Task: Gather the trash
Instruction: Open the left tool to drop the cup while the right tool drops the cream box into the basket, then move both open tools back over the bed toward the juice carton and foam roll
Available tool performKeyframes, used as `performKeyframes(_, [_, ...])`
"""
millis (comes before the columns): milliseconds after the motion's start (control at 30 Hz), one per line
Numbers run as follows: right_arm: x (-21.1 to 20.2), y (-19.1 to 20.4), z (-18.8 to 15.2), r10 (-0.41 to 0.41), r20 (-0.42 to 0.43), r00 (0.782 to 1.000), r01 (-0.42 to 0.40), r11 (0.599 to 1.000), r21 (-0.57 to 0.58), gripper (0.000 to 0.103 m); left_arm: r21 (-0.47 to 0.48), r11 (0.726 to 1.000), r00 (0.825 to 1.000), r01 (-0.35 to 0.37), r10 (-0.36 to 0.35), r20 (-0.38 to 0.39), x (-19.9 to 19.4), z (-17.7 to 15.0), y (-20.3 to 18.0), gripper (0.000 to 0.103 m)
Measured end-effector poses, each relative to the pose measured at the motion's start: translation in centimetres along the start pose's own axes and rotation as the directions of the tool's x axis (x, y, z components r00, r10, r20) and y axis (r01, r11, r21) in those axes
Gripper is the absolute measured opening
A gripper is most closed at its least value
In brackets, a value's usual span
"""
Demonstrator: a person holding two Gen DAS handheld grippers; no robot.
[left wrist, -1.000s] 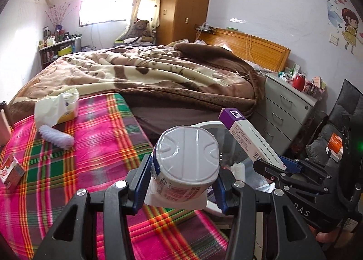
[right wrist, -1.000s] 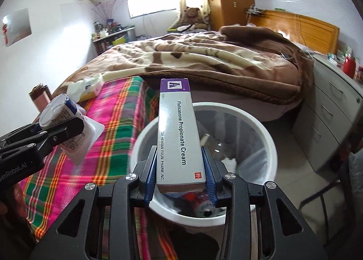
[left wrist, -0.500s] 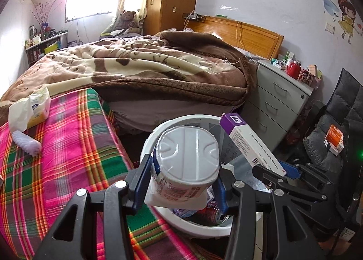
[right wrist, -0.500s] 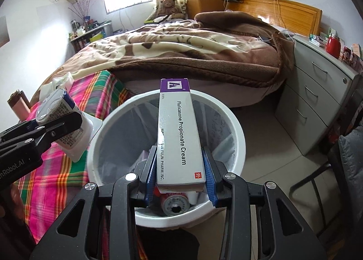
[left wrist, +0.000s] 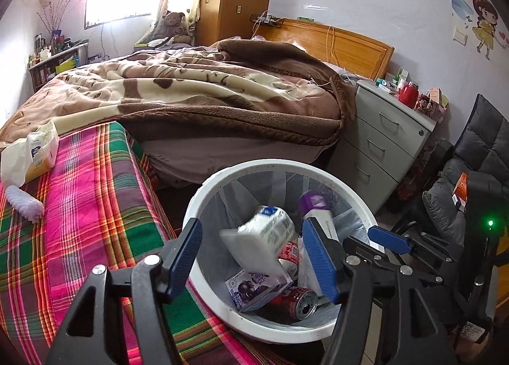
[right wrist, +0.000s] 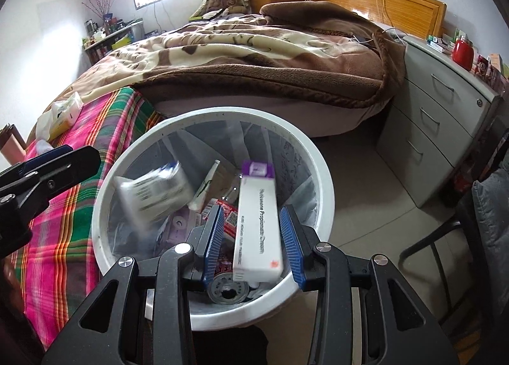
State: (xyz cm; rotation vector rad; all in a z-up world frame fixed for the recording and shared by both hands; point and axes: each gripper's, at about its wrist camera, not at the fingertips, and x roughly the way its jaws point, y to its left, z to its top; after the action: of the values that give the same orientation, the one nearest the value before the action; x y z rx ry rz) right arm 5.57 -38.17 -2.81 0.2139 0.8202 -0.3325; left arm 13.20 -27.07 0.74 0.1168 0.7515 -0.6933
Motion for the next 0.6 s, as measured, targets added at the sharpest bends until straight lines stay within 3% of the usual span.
performKeyframes(100, [-0.3,0.1,-0.1,0.003,0.005,1.0,-0.003,1.0,-0.001,0.05,-0.01,1.0,1.0,0.0,0.0,0.008,-0.3,0.0,0.4,0.072])
performKeyframes(600, [-1.4,2.3,0.7,0.045,0.059,0.997,-0.043,0.999,-0.026,0.051,-0.055,0.998,0.998,-0.03,0.033,0.049,-3.2,-0.6,3.2,0.072])
